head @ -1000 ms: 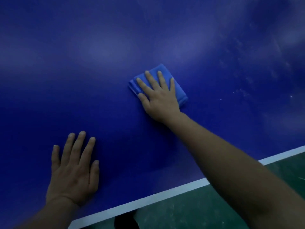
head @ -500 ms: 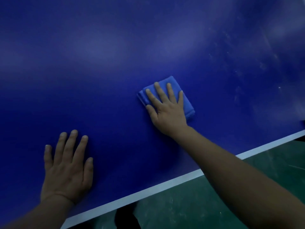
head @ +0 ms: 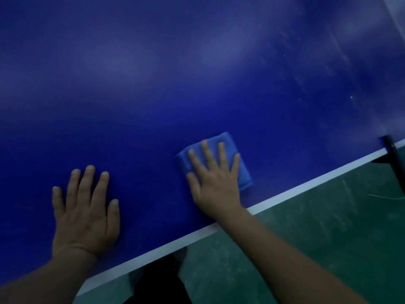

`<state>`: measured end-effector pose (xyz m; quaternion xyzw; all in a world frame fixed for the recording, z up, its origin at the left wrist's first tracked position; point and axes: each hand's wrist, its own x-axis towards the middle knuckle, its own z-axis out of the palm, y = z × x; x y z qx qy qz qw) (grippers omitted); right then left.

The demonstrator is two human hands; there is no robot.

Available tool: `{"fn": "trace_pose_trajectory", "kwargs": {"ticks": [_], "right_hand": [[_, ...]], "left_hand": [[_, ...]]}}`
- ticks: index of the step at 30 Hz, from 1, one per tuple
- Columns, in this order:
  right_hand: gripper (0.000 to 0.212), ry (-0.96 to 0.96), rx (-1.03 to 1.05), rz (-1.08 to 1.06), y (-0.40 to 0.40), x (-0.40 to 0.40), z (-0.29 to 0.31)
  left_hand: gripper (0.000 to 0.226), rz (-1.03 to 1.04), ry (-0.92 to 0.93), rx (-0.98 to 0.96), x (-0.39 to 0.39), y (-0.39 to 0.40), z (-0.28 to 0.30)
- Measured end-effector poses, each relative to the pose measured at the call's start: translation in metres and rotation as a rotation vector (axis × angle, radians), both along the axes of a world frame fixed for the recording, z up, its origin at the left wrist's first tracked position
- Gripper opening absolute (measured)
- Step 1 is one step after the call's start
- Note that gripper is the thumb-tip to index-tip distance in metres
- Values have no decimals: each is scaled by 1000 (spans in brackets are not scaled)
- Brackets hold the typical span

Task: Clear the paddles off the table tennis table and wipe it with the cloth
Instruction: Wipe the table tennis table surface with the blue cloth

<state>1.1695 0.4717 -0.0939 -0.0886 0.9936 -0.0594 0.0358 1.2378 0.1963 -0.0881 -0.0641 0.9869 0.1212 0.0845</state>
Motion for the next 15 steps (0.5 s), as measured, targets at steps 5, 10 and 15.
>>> {"fn": "trace_pose_trajectory", "kwargs": {"ticks": [5, 10, 15], "right_hand": [[57, -39, 56, -275, 98, -24, 4], [63, -122, -13, -866, 163, -54, 15], [61, -52, 28, -396, 32, -6, 5]], "left_hand": [[69, 6, -1, 13, 0, 3, 3], [71, 5, -25, 34, -1, 4, 9], [71, 8, -4, 44, 0, 4, 10]]}}
